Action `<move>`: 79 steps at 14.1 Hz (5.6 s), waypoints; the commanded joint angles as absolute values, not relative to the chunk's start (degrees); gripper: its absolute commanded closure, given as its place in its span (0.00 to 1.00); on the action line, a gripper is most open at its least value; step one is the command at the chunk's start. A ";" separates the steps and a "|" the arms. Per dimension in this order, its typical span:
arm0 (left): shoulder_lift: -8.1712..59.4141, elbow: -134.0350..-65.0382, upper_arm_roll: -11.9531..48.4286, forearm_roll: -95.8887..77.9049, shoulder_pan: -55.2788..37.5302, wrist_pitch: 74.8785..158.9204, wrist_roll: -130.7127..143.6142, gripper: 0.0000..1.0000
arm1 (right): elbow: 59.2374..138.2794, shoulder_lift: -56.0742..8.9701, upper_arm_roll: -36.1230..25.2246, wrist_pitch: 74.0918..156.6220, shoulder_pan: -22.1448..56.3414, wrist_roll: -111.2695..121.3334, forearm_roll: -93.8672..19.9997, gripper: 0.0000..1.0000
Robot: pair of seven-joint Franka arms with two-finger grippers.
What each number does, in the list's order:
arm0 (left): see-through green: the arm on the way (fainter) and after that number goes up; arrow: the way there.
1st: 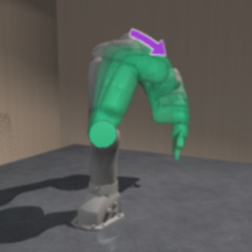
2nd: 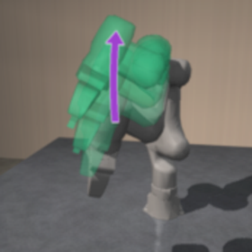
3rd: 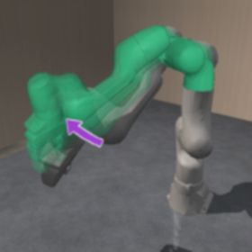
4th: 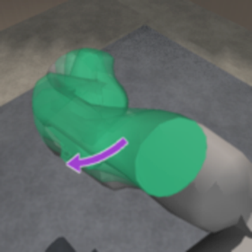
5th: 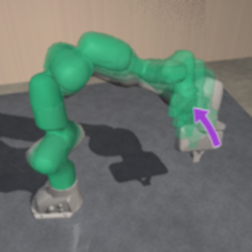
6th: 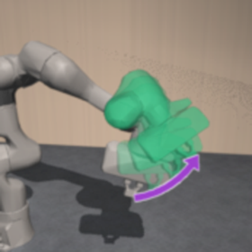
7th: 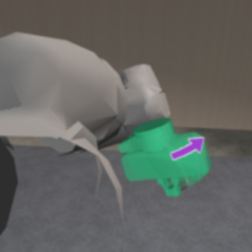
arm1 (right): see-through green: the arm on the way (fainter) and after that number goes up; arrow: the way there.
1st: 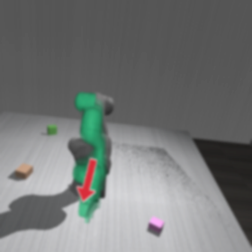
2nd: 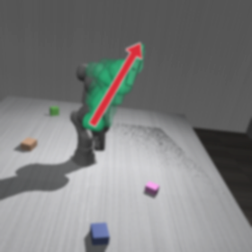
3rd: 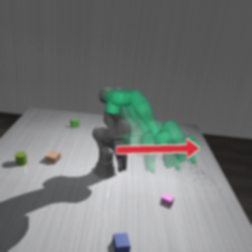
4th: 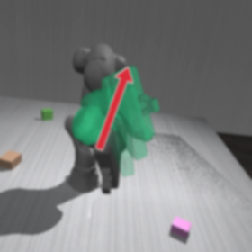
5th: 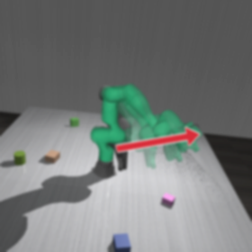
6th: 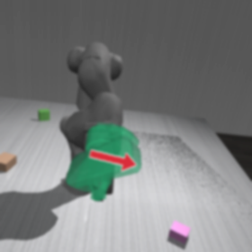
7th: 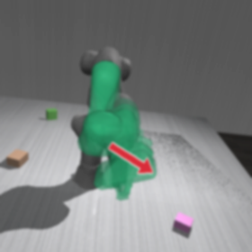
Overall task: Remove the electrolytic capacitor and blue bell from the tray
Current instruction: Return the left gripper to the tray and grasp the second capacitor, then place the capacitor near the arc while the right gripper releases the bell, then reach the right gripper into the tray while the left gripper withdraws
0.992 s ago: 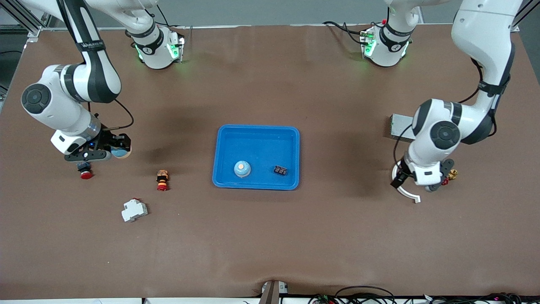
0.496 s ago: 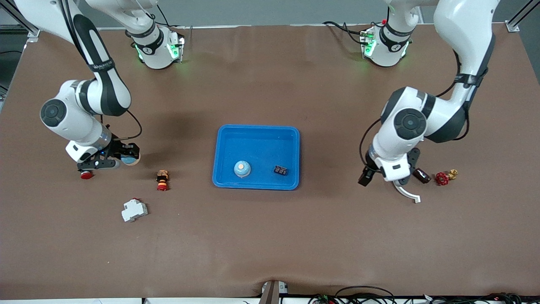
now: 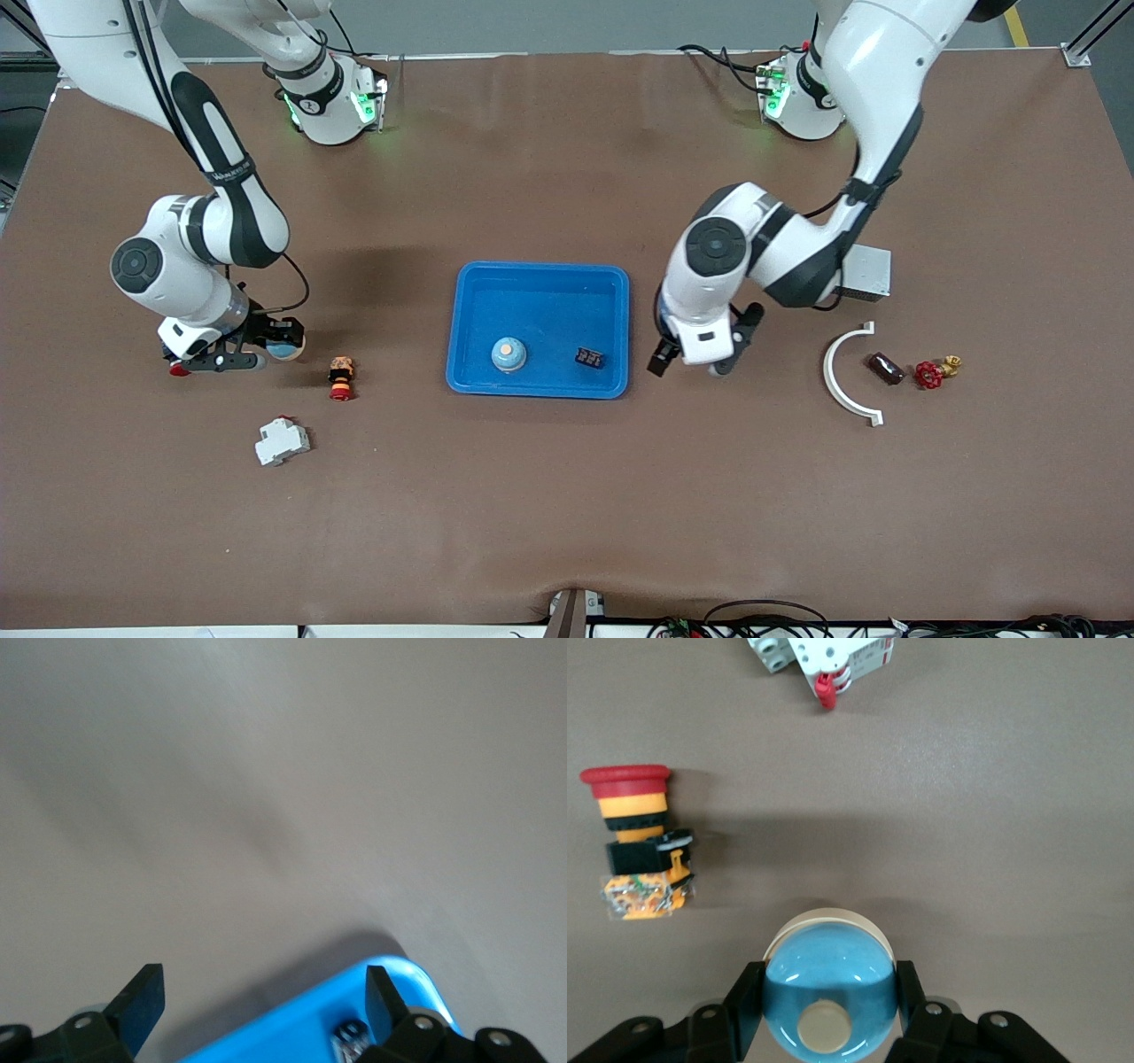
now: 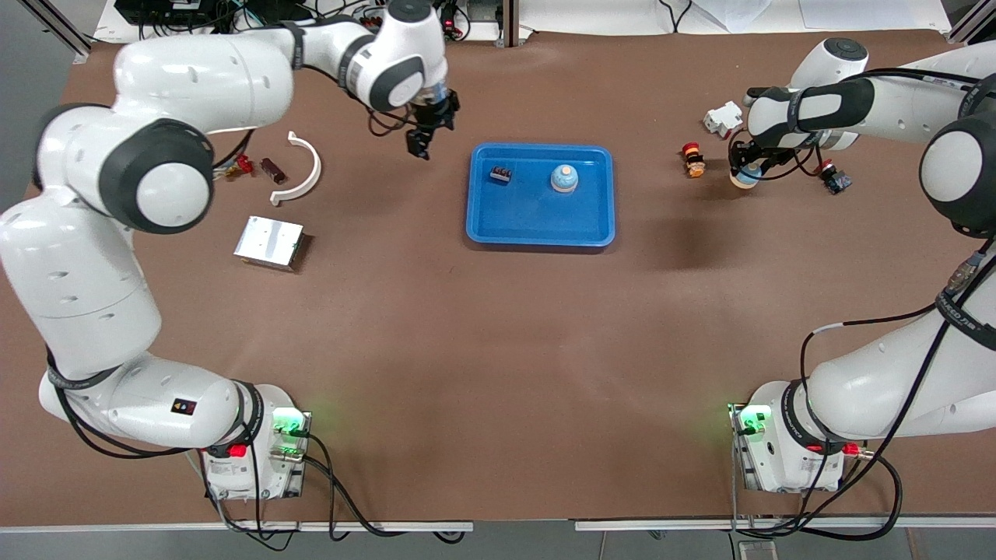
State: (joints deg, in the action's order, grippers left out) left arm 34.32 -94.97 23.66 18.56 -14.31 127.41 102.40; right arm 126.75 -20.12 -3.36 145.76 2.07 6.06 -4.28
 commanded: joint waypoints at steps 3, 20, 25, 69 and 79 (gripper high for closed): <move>44.28 -83.25 22.68 22.24 -20.30 127.00 111.26 0.17 | 123.23 -23.73 -2.46 145.55 1.05 6.68 -5.36 1.00; 47.91 -78.84 14.94 23.64 -30.24 128.34 117.43 1.00 | 121.90 -27.33 -2.37 147.39 1.49 6.86 -7.73 1.00; 39.66 -81.11 16.08 22.06 -23.75 121.31 115.32 1.00 | 121.90 -27.69 -2.46 148.18 1.32 6.42 -7.73 0.00; 20.30 -90.73 26.46 18.90 12.48 98.89 72.19 0.00 | 104.24 -30.75 -2.37 137.46 41.31 -70.67 -6.68 0.00; 12.41 -85.78 26.89 17.24 20.82 90.70 48.11 0.00 | 97.56 -38.32 -2.81 137.37 38.59 -69.96 -1.94 0.00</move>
State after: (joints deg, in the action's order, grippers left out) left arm 16.24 -85.20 25.91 19.67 18.61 92.35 52.97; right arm 99.66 -37.21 -3.15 137.79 40.13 -70.03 -3.81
